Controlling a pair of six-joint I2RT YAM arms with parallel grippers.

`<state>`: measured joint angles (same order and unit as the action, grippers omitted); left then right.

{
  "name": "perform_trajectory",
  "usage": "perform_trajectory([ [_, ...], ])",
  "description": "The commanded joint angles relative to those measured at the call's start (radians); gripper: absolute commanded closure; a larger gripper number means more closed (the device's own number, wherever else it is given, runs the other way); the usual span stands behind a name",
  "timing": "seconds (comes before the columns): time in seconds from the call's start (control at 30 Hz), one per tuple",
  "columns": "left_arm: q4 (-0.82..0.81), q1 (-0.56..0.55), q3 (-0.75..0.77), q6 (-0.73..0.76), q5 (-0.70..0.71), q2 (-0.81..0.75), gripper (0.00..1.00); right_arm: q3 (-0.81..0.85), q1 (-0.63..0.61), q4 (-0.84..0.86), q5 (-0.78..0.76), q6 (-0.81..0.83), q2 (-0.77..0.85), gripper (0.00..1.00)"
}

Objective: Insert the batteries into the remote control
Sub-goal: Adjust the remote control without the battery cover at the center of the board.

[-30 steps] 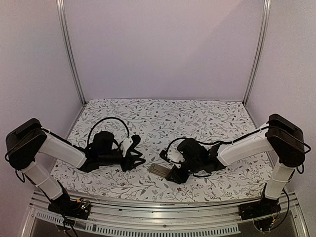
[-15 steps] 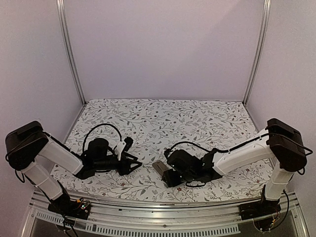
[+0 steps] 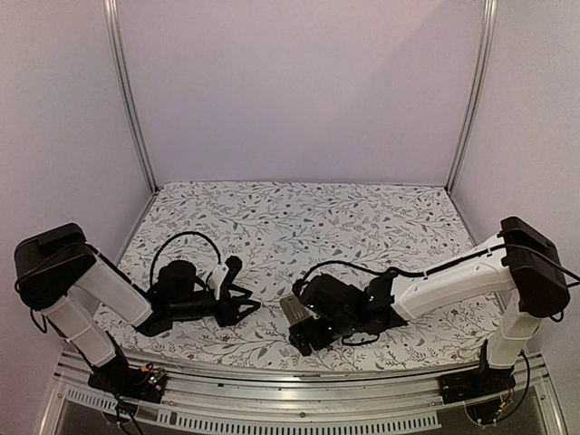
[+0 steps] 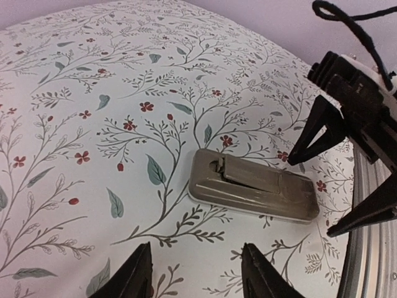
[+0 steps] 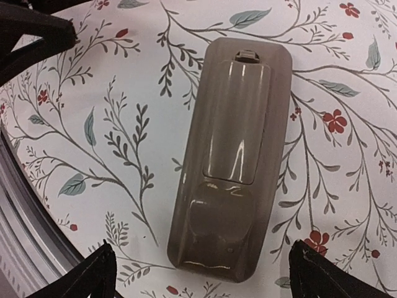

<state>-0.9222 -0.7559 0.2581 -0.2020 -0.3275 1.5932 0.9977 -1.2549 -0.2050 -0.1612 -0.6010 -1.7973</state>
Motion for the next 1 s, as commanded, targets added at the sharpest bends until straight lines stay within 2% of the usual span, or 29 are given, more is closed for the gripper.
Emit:
perform_trajectory([
  [0.0, -0.111, -0.028, -0.010, 0.035, 0.007, 0.052, 0.49, 0.038, 0.060, -0.130, 0.114, 0.194, 0.124, 0.03],
  [0.07, -0.176, -0.044, -0.018, 0.085, 0.011, 0.078, 0.48, 0.039, 0.154, -0.115, 0.241, 0.258, 0.173, 0.05],
  [0.1, -0.194, -0.054, -0.013, 0.118, 0.010, 0.092, 0.50, 0.038, 0.205, -0.091, 0.310, 0.282, 0.188, 0.10],
  [0.2, -0.203, -0.074, 0.016, 0.231, -0.019, 0.133, 0.54, 0.017, 0.321, 0.012, 0.466, 0.291, 0.190, 0.30],
  [0.27, -0.191, -0.082, 0.038, 0.286, -0.040, 0.171, 0.56, 0.011, 0.344, 0.082, 0.515, 0.306, 0.162, 0.41],
  [0.37, -0.169, -0.086, 0.075, 0.308, -0.038, 0.230, 0.59, 0.050, 0.346, 0.122, 0.568, 0.380, 0.086, 0.42],
  [0.53, -0.184, -0.086, 0.112, 0.313, -0.021, 0.288, 0.68, 0.101, 0.361, 0.169, 0.622, 0.423, -0.052, 0.57],
  [0.6, -0.178, -0.088, 0.117, 0.307, -0.011, 0.301, 0.71, 0.097, 0.365, 0.188, 0.631, 0.423, -0.081, 0.58],
  [0.7, -0.171, -0.094, 0.115, 0.309, -0.021, 0.317, 0.72, 0.080, 0.374, 0.238, 0.633, 0.419, -0.081, 0.59],
  [0.8, -0.184, -0.106, 0.124, 0.292, -0.018, 0.331, 0.72, 0.081, 0.377, 0.248, 0.626, 0.424, -0.087, 0.64],
  [0.97, -0.213, -0.120, 0.145, 0.274, 0.027, 0.348, 0.72, 0.069, 0.378, 0.272, 0.643, 0.415, -0.123, 0.65],
])
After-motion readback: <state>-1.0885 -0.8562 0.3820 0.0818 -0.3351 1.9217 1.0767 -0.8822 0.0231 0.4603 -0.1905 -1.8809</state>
